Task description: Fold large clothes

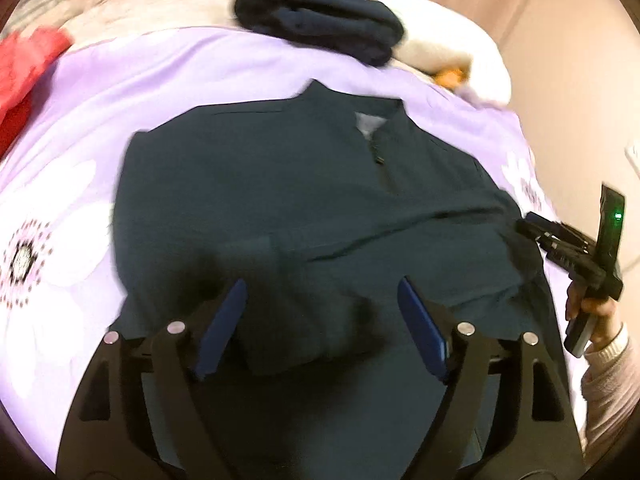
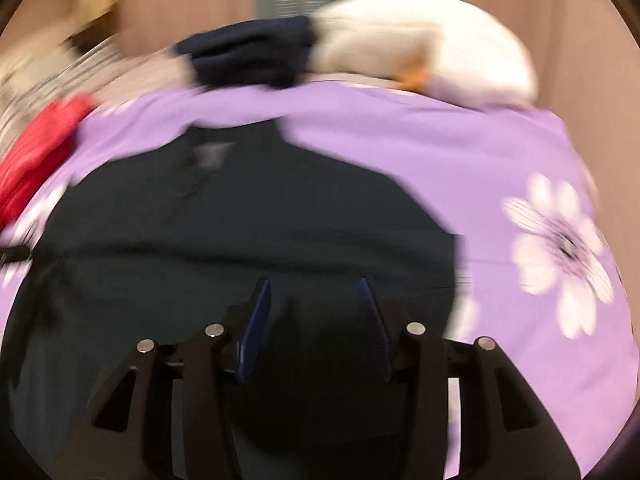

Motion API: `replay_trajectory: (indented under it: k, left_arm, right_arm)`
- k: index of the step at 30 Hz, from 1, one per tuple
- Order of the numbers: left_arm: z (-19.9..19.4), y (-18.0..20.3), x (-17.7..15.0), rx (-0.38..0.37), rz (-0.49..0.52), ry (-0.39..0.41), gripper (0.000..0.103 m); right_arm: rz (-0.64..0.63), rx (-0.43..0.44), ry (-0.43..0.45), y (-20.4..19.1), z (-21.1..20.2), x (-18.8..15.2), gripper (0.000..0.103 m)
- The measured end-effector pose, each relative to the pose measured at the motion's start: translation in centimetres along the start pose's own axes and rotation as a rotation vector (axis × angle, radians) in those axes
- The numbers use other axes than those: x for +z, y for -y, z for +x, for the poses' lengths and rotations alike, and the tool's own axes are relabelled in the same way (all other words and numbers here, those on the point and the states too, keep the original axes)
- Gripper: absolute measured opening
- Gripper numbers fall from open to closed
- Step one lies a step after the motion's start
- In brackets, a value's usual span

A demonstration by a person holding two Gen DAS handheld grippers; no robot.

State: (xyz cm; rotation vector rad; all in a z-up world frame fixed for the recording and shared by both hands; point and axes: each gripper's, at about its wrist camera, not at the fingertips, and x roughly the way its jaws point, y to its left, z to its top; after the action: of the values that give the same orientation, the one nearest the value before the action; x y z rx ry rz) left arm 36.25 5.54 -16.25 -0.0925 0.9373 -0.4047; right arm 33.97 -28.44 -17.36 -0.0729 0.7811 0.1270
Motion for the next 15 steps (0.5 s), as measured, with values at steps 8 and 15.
replay_trajectory:
  k: [8,15]
  left_arm:
    - [7.7,0.6,2.6,0.128,-0.041,-0.120,0.080]
    - [5.0,-0.4,5.0,0.137,-0.055,-0.016,0.080]
  right_arm:
    - [-0.192,0.050,-0.091,-6.4,0.7,-4.9,0.047]
    - [-0.126,0.106,-0.033,-4.3,-2.2,-3.0,0.047]
